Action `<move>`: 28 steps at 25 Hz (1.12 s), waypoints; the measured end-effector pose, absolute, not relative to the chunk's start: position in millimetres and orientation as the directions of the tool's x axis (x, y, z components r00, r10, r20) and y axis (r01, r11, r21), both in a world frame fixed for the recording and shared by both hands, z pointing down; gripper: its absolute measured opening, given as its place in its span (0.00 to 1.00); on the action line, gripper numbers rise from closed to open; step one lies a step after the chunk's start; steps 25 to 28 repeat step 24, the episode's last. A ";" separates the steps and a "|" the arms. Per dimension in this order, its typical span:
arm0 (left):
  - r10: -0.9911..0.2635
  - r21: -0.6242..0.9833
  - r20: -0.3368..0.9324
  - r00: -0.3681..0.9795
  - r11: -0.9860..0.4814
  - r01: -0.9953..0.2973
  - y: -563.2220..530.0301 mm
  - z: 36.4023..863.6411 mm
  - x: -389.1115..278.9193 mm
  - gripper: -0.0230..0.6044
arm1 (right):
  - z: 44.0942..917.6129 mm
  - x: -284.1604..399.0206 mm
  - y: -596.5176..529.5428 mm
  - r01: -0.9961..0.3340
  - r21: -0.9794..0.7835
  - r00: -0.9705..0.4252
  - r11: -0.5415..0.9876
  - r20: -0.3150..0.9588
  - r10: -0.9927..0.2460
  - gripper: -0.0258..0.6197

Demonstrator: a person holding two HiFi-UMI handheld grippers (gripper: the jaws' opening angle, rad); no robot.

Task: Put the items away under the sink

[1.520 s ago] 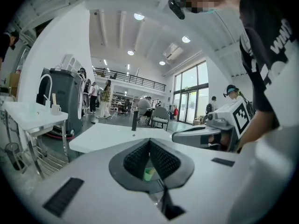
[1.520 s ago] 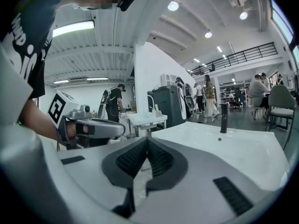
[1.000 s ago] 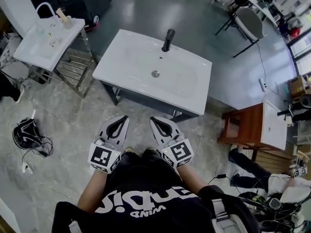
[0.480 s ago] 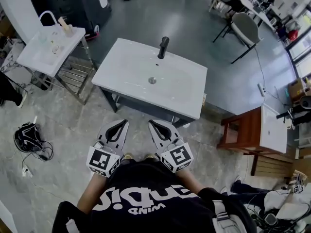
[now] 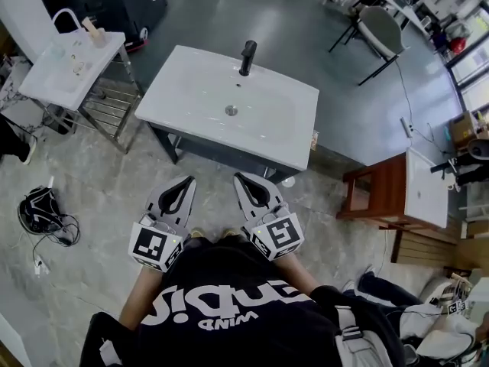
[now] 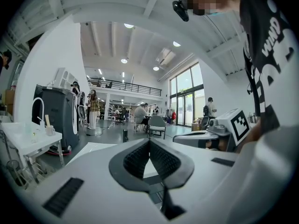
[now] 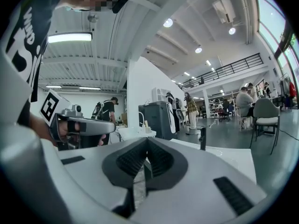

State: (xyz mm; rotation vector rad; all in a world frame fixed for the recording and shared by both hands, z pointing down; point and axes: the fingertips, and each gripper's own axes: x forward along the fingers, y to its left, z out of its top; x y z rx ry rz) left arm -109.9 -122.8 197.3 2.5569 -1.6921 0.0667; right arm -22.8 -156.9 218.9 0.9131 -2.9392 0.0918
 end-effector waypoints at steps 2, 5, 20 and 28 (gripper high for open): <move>-0.919 0.038 0.077 0.387 -0.385 -0.922 -121.4 196.3 -110.5 0.06 | 215.7 -21.5 -156.6 -0.571 -0.038 -0.820 0.820 0.068 -0.568 0.07; -0.922 0.037 0.079 0.380 -0.378 -0.925 -121.3 194.7 -111.4 0.06 | 213.9 -21.4 -156.0 -0.565 -0.029 -0.824 0.825 0.072 -0.562 0.07; -0.933 0.036 0.076 0.352 -0.350 -0.936 -110.0 200.5 -114.4 0.06 | 214.2 -9.4 -150.3 -0.576 -0.012 -0.816 0.817 0.056 -0.575 0.07; -0.938 0.045 0.077 0.338 -0.335 -0.941 -108.2 201.4 -123.1 0.06 | 218.6 -9.6 -151.6 -0.585 -0.022 -0.810 0.810 0.068 -0.583 0.07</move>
